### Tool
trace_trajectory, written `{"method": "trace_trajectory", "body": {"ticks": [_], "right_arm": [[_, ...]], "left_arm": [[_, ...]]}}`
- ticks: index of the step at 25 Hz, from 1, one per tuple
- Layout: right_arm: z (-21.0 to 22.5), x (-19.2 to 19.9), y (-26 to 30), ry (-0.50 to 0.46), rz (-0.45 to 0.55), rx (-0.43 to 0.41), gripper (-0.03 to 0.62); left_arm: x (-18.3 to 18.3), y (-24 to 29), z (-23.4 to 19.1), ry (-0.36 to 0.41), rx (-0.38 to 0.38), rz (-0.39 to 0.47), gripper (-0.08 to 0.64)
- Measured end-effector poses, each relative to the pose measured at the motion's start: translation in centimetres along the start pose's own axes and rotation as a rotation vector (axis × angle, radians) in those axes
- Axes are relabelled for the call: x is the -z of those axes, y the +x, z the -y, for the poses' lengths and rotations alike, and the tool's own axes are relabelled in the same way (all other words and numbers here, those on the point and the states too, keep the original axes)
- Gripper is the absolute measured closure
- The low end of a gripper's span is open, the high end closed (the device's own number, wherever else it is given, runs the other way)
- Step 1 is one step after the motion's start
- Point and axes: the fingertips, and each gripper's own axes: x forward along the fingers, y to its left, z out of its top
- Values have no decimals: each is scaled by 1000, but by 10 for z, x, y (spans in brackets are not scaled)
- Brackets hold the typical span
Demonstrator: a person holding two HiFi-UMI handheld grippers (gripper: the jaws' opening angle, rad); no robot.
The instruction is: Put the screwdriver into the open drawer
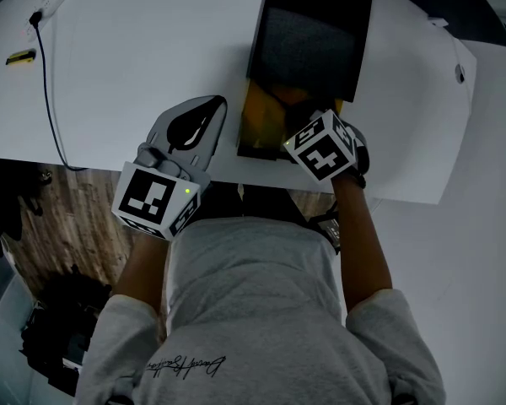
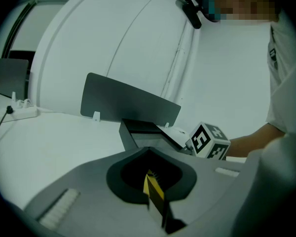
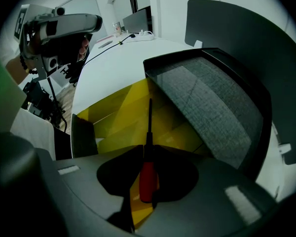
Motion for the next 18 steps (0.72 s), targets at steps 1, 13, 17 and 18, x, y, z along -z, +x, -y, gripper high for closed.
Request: {"method": "trace_trajectory", "body": {"ticks": [1,13,17,18], "right_arm": [[0,0,0,-3,-5,2,502],[-2,2,2,-36,-47,28,482],[-3,3,2,-36,-49,22,463],[-3,3,1,-34,-47,18,462]], "left_arm": [[0,0,0,-1,1,0,558],[0,-2,0,0,6,3,558],[0,-4,0,1,6,2,558],[0,-4,0,1,6,2,558]]}}
